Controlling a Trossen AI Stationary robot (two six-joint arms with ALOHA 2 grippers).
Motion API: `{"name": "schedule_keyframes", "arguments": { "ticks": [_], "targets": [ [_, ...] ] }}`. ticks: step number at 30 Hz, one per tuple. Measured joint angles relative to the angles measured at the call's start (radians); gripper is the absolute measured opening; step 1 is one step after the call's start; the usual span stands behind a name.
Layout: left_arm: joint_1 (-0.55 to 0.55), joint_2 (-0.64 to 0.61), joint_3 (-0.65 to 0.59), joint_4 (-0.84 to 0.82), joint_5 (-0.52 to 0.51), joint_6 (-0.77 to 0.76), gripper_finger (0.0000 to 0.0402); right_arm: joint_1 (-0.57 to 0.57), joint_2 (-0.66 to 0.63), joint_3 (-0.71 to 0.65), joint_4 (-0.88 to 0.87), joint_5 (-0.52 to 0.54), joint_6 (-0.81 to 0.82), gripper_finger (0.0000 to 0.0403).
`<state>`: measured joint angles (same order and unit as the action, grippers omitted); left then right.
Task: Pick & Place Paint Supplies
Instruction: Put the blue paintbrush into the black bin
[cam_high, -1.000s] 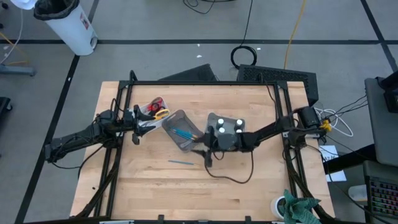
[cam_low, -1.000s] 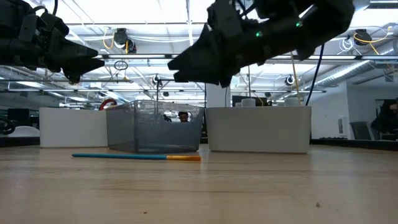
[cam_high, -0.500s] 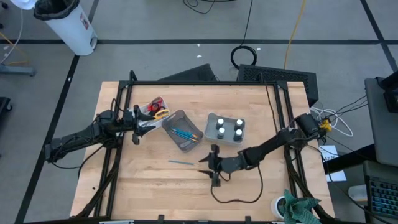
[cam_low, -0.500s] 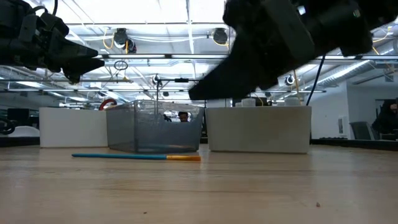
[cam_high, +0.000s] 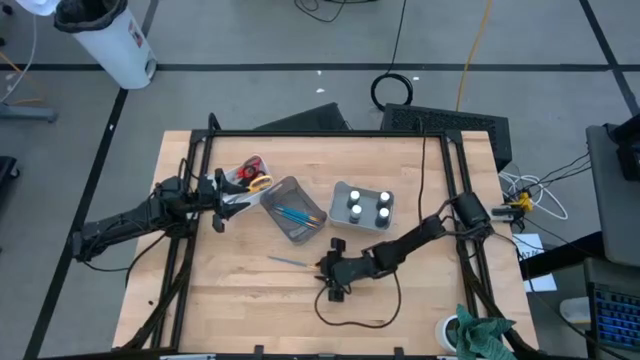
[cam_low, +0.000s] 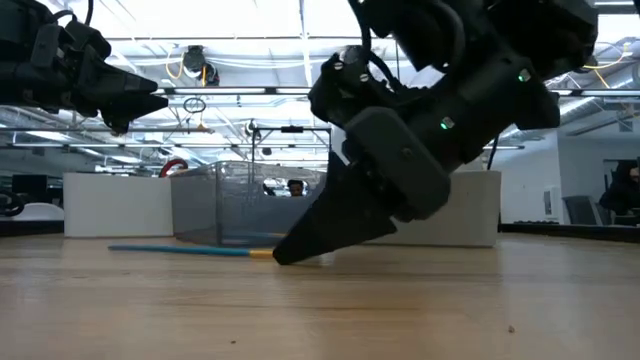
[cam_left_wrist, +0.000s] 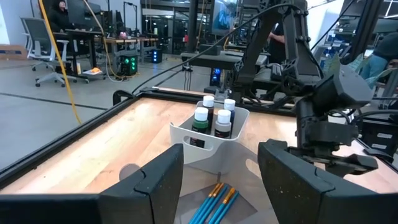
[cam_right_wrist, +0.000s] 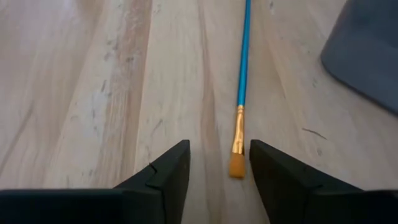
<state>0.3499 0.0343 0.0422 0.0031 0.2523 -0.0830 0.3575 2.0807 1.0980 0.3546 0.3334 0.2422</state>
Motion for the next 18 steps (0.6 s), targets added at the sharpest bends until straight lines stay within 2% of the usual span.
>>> {"name": "schedule_keyframes", "arguments": {
  "ticks": [8,18],
  "targets": [
    [0.000,0.000,0.000,0.000,0.005,0.000,0.0214,-0.016,0.005,0.002,-0.039,-0.008,0.031,0.0119],
    [0.000,0.000,0.000,0.000,0.006,0.000,0.0214,-0.019,0.007,0.000,-0.082,-0.041,0.026,0.0026]
  ]
}}
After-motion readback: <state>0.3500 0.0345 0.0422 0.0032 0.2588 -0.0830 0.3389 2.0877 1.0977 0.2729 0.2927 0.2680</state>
